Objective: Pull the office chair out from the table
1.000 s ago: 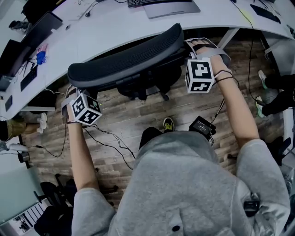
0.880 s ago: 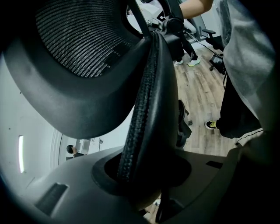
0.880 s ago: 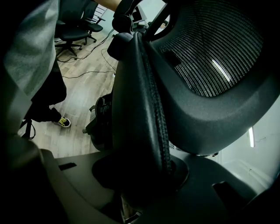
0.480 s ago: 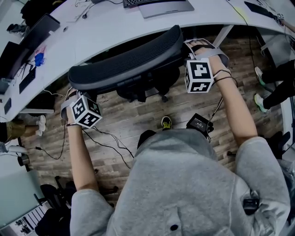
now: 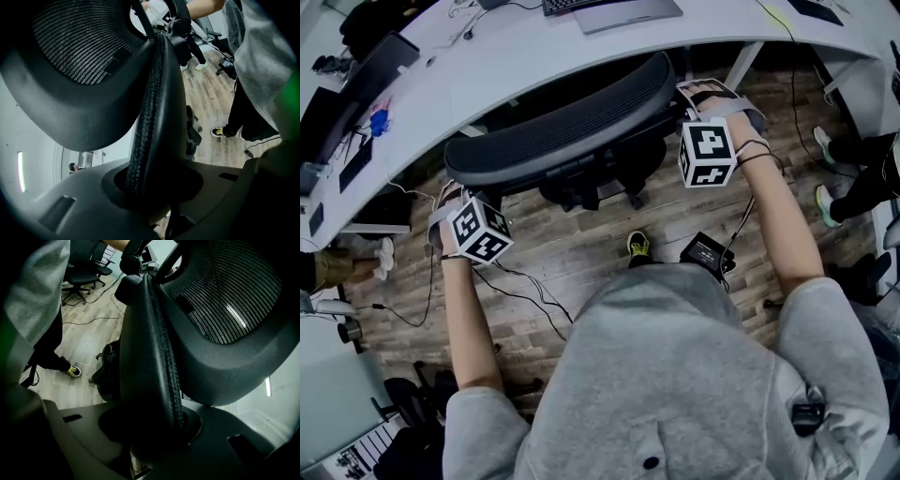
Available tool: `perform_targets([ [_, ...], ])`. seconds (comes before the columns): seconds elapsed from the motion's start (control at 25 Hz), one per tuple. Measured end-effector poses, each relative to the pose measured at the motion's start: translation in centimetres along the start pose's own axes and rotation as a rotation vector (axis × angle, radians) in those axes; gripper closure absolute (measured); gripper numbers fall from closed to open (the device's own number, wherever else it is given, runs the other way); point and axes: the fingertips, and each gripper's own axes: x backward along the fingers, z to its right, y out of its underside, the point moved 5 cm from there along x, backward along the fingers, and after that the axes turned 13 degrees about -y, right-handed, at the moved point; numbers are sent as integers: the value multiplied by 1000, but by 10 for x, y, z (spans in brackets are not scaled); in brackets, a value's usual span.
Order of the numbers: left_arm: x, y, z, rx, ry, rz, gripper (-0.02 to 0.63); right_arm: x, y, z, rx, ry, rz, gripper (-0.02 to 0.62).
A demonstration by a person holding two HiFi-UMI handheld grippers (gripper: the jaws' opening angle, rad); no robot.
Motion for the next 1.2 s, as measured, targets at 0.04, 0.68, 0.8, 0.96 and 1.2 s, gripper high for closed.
perform_targets([
  [0.04, 5, -2, 3, -1, 2, 2, 485, 3, 0, -4, -1, 0, 0, 459],
  [0.68, 79, -9, 59, -10, -6, 24, 485, 66, -1, -89, -34, -2, -20, 459],
  [0.8, 96, -9, 71, -11, -5, 29, 485, 79, -5, -108, -40, -1, -22, 459],
  [0.96, 120, -11, 88, -8, -10, 35, 483, 98, -6, -134, -44, -6, -27, 459],
  [1.2, 149, -13, 110, -11, -8, 43, 482, 121, -9, -166, -47, -8, -32, 460],
])
